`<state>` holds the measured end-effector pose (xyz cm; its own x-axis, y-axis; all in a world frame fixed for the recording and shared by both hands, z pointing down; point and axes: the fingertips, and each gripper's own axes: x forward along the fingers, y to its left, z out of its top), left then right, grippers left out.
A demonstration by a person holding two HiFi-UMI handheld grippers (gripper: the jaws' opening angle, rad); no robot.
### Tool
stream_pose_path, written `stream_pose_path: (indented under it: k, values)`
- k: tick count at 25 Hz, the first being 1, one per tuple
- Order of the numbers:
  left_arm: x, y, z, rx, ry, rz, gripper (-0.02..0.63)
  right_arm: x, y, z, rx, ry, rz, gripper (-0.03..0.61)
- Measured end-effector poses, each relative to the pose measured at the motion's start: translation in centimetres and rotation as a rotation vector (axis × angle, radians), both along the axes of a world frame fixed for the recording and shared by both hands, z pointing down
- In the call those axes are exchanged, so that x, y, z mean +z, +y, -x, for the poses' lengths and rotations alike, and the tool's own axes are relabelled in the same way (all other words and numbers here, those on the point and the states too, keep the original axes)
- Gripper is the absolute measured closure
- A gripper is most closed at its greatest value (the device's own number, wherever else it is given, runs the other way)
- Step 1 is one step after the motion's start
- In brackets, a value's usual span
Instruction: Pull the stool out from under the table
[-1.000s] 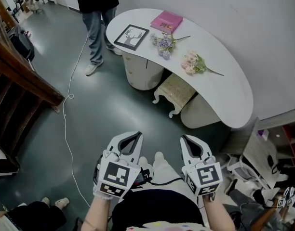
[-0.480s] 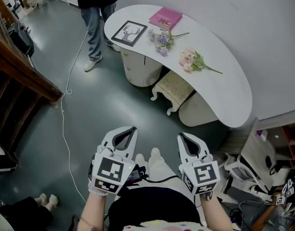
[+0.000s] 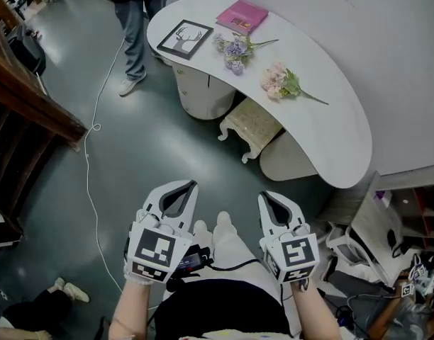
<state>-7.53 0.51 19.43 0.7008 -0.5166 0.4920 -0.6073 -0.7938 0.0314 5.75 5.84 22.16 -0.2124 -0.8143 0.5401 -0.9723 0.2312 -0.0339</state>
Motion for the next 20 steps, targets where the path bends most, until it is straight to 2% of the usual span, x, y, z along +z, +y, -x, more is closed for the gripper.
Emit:
stream_pose_path:
  k: [20]
  values:
    - [8.9, -5.8, -3.7, 0.025, 0.004, 0.036, 0.597, 9.8, -4.6, -3.8, 0.039, -0.009, 0.097, 0.542]
